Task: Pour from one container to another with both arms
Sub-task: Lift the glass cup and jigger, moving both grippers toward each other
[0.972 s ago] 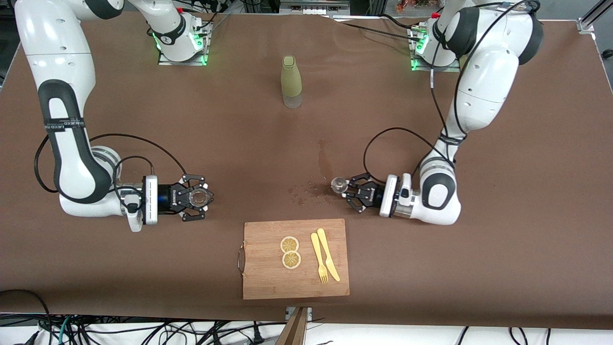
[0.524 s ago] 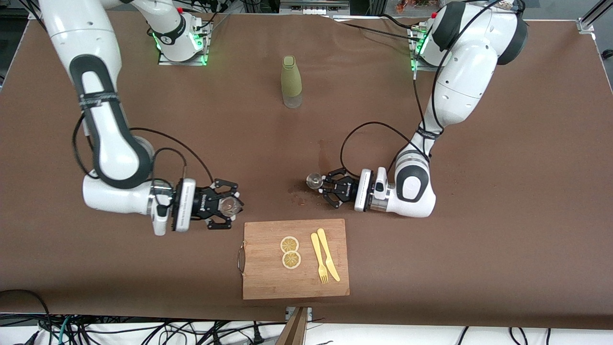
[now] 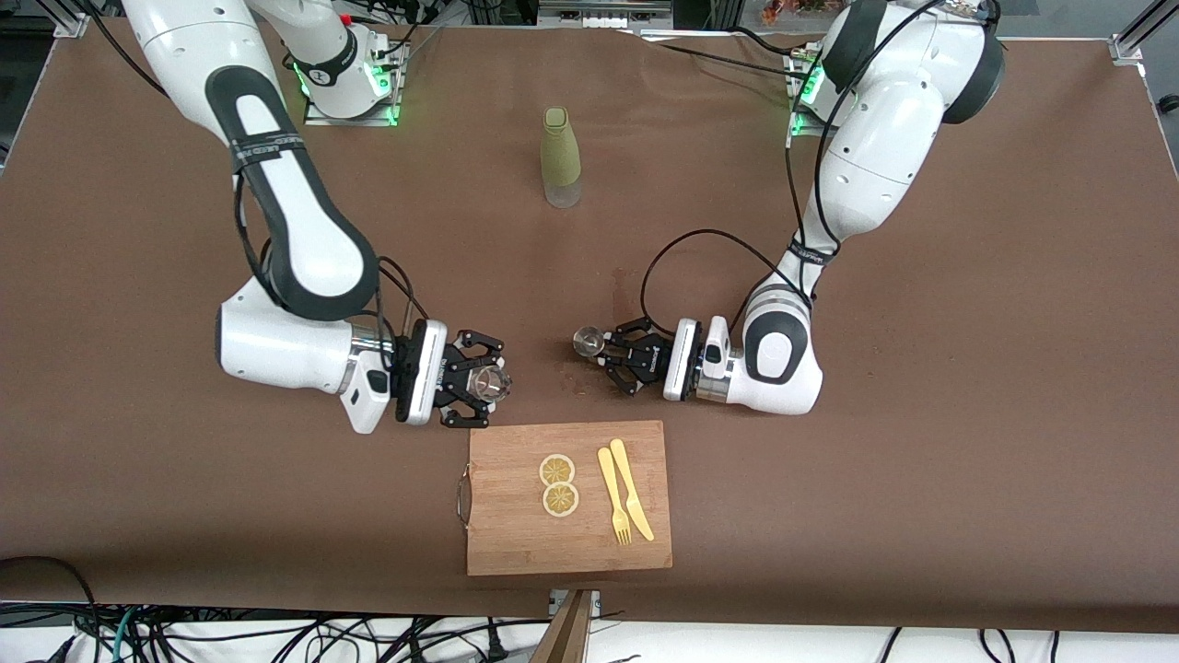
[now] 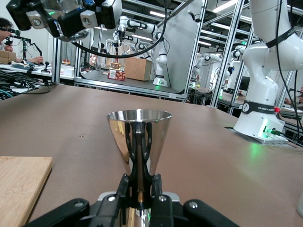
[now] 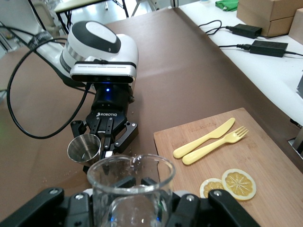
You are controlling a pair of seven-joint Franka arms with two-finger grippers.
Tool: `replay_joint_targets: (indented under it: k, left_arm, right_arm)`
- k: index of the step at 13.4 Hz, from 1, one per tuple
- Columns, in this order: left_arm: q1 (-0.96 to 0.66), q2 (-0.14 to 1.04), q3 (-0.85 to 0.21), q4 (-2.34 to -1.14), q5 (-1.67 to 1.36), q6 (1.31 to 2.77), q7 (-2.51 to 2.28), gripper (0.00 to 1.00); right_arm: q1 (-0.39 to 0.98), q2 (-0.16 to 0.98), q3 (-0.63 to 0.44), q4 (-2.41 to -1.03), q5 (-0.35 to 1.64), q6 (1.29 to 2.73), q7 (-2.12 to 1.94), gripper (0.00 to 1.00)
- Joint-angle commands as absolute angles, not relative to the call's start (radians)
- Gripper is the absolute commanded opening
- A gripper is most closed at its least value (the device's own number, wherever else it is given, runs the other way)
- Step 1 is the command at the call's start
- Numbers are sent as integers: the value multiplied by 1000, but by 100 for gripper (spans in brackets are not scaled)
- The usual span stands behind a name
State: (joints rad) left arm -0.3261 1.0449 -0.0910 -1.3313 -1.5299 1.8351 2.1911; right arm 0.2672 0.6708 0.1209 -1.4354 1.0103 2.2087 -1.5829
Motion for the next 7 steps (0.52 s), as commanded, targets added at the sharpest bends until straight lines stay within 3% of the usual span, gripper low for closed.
replay_joint_targets:
  k: [1,7]
  left_arm:
    - [-363,1049,-92,-1302,-1595,1893,2212,0]
    - [-383,1051,-92,-1275,-1611,1934,2195,0]
  right_arm:
    - [311,643,115,-1462,963,2258,-1568,5]
    - [394,641,114,-1494,921,2387,-1568,6]
